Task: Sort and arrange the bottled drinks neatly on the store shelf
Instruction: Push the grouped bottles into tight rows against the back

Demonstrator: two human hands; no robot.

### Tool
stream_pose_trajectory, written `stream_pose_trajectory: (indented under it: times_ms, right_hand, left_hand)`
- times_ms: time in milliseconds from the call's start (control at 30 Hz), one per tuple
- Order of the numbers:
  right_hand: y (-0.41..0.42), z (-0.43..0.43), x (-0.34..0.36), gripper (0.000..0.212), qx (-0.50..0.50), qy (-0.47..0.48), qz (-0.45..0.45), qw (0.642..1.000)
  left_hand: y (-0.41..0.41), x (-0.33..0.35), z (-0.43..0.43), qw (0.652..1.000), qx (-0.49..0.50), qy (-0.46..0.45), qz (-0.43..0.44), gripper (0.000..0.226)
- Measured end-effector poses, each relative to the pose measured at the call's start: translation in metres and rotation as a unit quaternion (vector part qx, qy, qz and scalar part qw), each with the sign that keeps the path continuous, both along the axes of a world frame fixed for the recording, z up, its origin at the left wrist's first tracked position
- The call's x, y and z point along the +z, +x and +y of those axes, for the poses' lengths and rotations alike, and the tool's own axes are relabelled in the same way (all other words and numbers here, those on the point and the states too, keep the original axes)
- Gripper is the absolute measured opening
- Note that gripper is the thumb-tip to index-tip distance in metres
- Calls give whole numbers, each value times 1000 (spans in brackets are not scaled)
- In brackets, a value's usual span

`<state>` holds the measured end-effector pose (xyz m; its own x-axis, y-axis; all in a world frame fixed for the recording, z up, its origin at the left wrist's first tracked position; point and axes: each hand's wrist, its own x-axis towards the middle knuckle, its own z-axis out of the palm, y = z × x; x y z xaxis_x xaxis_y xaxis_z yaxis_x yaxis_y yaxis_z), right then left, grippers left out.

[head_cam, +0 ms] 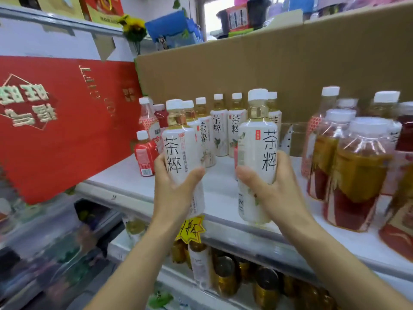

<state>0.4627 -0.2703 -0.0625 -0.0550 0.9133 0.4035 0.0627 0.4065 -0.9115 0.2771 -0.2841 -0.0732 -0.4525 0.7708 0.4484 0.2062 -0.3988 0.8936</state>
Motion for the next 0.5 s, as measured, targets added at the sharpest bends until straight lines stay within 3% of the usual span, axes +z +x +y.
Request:
stream_pose_trajectory:
  times_ms: [300,433,500]
  right_hand:
    - [-100,55,-13,57,-56,-29,-7,998]
    - [-113,68,-6,73,-109,-34,-42,993]
    - [-111,73,8,72,-152,-14,-106,983]
  left_hand:
    - [-71,-18,99,990,-140,32,16,68]
    - [-92,-25,127,988,-141,-15,53,86]
    - [-104,-22,138,978,-196,-57,44,104]
